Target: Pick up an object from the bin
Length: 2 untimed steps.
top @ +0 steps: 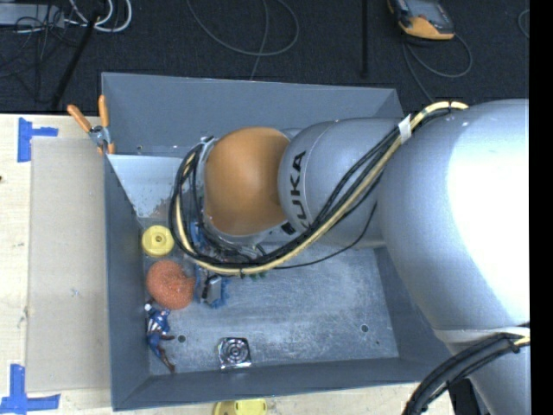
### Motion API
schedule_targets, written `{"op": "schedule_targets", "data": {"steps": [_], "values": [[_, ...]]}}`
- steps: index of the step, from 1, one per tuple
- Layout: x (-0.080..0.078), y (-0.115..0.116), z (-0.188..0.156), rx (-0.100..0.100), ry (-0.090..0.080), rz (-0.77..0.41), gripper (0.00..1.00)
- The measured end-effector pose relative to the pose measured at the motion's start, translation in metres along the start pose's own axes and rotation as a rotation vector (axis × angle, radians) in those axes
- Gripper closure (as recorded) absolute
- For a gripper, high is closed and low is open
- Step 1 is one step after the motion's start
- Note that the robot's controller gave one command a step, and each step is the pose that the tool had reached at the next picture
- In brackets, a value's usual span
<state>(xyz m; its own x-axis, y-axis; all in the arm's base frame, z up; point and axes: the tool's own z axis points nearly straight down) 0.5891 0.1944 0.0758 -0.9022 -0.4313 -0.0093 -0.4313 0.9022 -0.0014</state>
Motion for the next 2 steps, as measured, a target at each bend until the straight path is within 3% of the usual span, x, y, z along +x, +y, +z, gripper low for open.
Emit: {"op": "schedule_targets", "data": {"steps": [1,2], "values": [[0.002,0.003,-0.014,0.001,0.007,-0.054,1.0],[0.017,0.007,-0.069,-0.004,0.014,-0.138,1.0]]}}
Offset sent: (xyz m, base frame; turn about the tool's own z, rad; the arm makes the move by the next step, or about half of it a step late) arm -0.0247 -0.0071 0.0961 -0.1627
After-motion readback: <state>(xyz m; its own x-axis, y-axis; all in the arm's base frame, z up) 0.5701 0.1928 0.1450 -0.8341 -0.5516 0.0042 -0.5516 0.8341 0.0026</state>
